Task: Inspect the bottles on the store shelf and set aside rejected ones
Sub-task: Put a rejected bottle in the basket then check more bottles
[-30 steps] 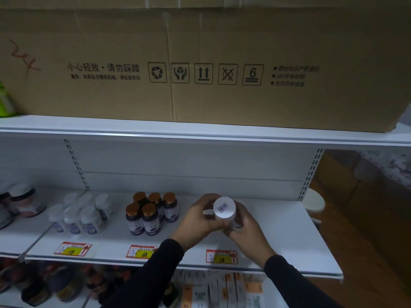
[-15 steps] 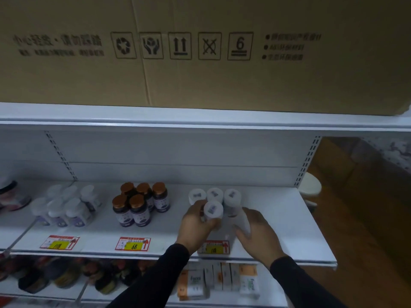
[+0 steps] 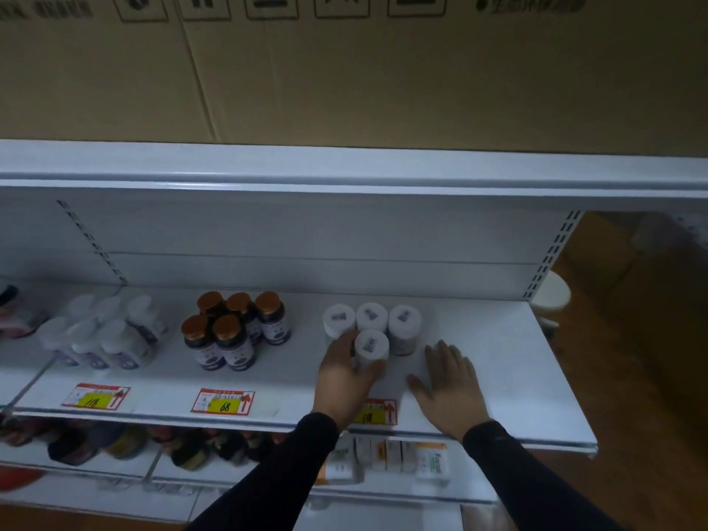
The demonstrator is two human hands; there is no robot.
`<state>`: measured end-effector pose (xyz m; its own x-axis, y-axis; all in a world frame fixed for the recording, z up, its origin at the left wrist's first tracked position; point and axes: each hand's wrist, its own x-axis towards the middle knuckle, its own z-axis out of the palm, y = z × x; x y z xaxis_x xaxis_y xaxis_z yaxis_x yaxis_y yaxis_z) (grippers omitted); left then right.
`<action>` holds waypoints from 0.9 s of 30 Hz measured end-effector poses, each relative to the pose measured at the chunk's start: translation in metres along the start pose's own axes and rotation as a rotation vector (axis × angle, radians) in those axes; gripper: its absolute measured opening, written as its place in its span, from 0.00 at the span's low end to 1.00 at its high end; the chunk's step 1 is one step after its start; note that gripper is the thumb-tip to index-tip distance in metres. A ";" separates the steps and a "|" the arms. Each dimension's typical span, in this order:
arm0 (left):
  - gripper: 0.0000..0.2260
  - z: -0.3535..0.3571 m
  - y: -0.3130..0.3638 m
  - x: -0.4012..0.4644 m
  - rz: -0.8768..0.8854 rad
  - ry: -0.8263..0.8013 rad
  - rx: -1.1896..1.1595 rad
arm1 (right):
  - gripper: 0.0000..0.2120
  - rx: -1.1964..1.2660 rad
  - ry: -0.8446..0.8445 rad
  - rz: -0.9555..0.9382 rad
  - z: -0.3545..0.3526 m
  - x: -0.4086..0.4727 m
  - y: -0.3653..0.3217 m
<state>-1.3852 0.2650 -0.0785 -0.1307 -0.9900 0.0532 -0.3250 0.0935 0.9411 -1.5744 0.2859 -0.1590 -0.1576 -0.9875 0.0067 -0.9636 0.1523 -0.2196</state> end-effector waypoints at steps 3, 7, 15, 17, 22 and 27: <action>0.14 0.000 0.002 -0.002 0.021 -0.006 -0.005 | 0.33 -0.012 0.000 0.003 -0.001 -0.001 0.000; 0.16 -0.008 0.006 -0.006 0.053 0.040 0.048 | 0.34 -0.013 -0.004 0.016 0.001 -0.001 0.001; 0.23 -0.040 -0.008 0.042 -0.062 0.150 0.295 | 0.38 0.012 -0.048 0.021 0.001 0.000 0.002; 0.30 -0.044 -0.010 0.055 -0.140 0.058 0.293 | 0.40 0.017 -0.028 -0.001 -0.001 0.000 0.001; 0.32 -0.042 -0.009 0.061 -0.162 -0.067 0.285 | 0.45 -0.014 -0.028 -0.011 -0.004 -0.001 0.000; 0.17 -0.047 -0.005 0.054 -0.103 -0.006 0.171 | 0.39 -0.026 -0.085 -0.003 -0.011 -0.001 0.001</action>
<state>-1.3470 0.2060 -0.0652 -0.0940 -0.9947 -0.0424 -0.4912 0.0093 0.8710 -1.5778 0.2877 -0.1484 -0.1371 -0.9877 -0.0757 -0.9695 0.1495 -0.1943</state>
